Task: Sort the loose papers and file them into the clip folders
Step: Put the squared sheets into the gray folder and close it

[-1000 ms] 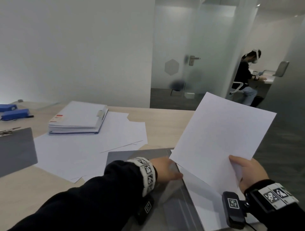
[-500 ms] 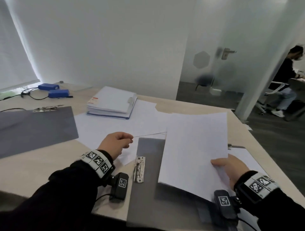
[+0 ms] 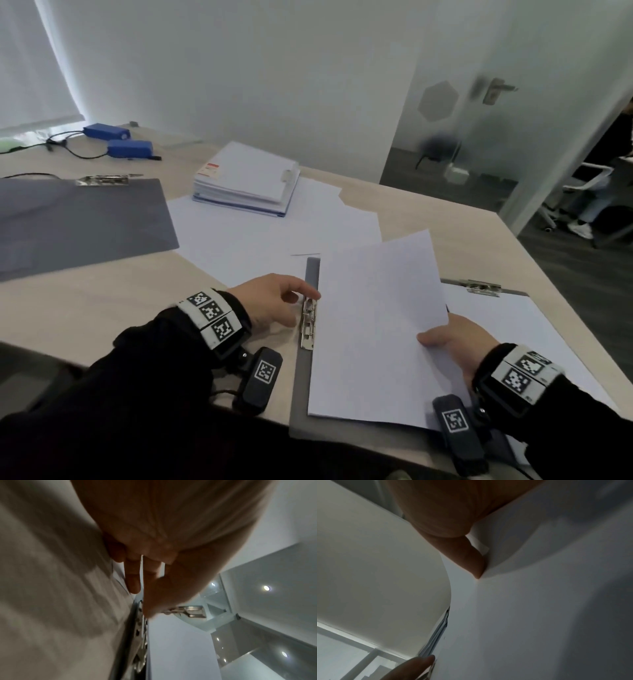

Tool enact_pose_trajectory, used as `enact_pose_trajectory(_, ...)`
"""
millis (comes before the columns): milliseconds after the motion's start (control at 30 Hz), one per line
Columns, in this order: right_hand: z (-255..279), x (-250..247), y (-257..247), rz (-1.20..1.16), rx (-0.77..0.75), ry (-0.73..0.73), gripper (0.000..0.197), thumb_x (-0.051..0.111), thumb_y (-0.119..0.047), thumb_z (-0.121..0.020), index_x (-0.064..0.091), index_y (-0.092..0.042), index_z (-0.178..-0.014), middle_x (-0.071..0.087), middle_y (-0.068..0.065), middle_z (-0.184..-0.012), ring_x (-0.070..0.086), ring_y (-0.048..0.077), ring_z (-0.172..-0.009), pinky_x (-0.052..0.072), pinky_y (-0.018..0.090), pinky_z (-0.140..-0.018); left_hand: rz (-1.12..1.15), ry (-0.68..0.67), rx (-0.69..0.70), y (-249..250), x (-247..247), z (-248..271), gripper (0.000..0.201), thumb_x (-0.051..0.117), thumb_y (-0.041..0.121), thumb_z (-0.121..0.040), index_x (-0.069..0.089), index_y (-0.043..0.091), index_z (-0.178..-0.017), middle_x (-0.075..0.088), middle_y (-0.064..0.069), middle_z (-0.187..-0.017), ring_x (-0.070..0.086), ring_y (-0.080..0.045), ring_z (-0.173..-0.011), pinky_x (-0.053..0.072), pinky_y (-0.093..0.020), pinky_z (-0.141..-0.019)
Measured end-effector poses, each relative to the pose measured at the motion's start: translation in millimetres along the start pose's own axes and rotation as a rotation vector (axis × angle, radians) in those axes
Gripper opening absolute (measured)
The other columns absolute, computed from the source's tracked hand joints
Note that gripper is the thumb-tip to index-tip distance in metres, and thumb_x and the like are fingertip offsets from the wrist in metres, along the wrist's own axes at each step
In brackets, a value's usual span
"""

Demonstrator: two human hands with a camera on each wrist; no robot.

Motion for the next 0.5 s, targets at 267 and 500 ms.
enact_pose_trajectory(267,-2,-4,7,0.005,0.017,0.068,0.032,0.071,-0.003,-0.06,0.068,-0.001,-0.092,0.073,0.023,-0.09,0.068,0.045,-0.088,0.048,0.062,-0.093,-0.004,0.179,-0.004,7,6,-15,0.017,0.076,0.045,-0.08,0.075,0.029,-0.081,0.071,0.019,-0.078,0.064,0.003,-0.079,0.044,-0.02,-0.081)
enact_pose_trajectory(500,-2,-11,11,0.066,0.03,0.072,0.025,0.067,0.003,-0.074,0.067,-0.002,-0.098,0.073,0.021,-0.088,0.068,0.043,-0.084,0.051,0.056,-0.089,0.033,0.262,0.02,9,6,-26,0.016,0.075,0.033,-0.085,0.076,0.017,-0.083,0.074,0.008,-0.077,0.058,0.013,-0.056,0.039,-0.003,-0.058)
Point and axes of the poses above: each hand's wrist, its own z-axis away from the middle knuckle, its own x-axis out of the palm, y = z × x, the point moved 2 cm from there along -z, towards the middle knuckle
